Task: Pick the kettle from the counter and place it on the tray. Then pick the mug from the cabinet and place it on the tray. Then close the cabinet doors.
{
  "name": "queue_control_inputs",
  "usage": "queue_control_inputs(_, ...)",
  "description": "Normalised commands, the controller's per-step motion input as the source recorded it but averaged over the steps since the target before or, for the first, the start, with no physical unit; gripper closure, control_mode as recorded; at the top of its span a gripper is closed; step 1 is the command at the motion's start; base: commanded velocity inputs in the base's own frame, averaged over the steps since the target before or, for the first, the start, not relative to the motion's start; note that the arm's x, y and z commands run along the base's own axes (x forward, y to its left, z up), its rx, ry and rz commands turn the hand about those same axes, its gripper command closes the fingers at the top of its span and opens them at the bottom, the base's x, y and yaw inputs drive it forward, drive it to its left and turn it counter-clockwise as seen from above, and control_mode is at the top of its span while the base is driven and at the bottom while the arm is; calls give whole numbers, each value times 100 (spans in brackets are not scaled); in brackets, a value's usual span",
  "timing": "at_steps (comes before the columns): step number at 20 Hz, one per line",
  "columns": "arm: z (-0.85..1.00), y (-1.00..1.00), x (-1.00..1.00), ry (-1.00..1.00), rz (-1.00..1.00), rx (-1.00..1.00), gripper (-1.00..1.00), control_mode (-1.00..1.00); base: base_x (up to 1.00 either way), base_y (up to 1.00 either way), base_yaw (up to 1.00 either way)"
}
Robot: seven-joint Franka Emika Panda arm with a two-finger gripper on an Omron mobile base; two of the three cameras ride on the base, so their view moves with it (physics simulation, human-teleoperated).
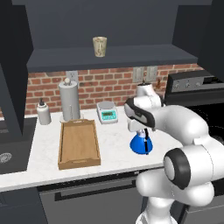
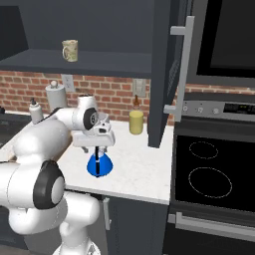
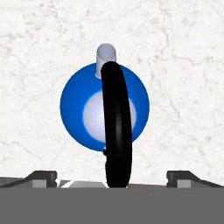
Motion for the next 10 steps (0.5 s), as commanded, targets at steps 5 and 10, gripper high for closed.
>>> queue_control_inputs(5, -18, 0, 39, 0, 0, 2, -100, -100, 0, 0, 0)
queue_control_inputs(10, -7, 0, 28, 0, 0, 0, -100, -100, 0, 0, 0)
